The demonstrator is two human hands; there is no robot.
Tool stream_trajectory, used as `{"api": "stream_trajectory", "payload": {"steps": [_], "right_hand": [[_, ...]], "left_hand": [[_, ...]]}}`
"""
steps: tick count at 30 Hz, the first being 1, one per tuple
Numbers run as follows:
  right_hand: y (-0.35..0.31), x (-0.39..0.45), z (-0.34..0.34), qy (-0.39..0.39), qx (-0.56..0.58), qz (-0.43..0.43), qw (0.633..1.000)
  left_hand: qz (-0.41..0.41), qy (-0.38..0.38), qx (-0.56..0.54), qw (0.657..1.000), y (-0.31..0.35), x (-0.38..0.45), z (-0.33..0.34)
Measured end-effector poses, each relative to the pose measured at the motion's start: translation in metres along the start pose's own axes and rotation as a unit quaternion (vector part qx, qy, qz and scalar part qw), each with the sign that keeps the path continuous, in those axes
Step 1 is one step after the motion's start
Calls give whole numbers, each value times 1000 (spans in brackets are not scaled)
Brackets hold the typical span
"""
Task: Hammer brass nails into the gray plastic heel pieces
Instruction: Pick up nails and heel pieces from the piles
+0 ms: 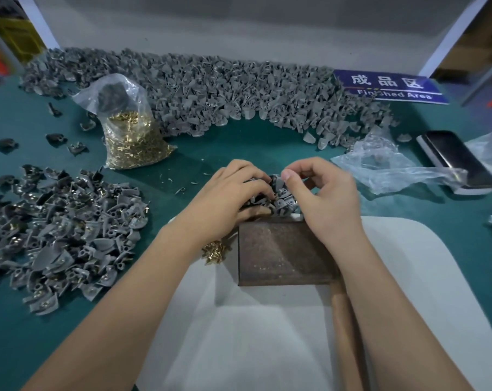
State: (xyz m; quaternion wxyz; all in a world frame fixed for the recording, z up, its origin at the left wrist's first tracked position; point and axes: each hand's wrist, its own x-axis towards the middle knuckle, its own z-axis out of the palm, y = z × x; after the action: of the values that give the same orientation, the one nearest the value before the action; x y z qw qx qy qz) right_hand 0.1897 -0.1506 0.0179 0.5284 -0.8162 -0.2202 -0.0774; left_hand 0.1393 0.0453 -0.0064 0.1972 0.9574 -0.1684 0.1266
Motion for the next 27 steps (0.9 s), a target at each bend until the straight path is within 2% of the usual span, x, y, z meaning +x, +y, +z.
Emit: {"api": "stream_trajectory", "payload": {"steps": [11, 17, 21, 24, 27], "right_hand": [[4, 1, 0, -9, -2, -20, 1000], [4, 1, 1, -24, 9, -6, 1000], [4, 0, 0, -38, 16, -20, 999], [3, 0, -1, -40, -1, -34, 999], [0, -3, -5, -33, -13, -58, 998]], "left_hand": [[19, -46, -4, 999, 2, -1, -3], [28, 37, -21, 999, 1, -1, -6], [22, 145, -59, 987, 2, -2, -9], [-61, 206, -149, 965, 8, -8, -9], [-126, 245, -259, 926, 14, -8, -8]]}}
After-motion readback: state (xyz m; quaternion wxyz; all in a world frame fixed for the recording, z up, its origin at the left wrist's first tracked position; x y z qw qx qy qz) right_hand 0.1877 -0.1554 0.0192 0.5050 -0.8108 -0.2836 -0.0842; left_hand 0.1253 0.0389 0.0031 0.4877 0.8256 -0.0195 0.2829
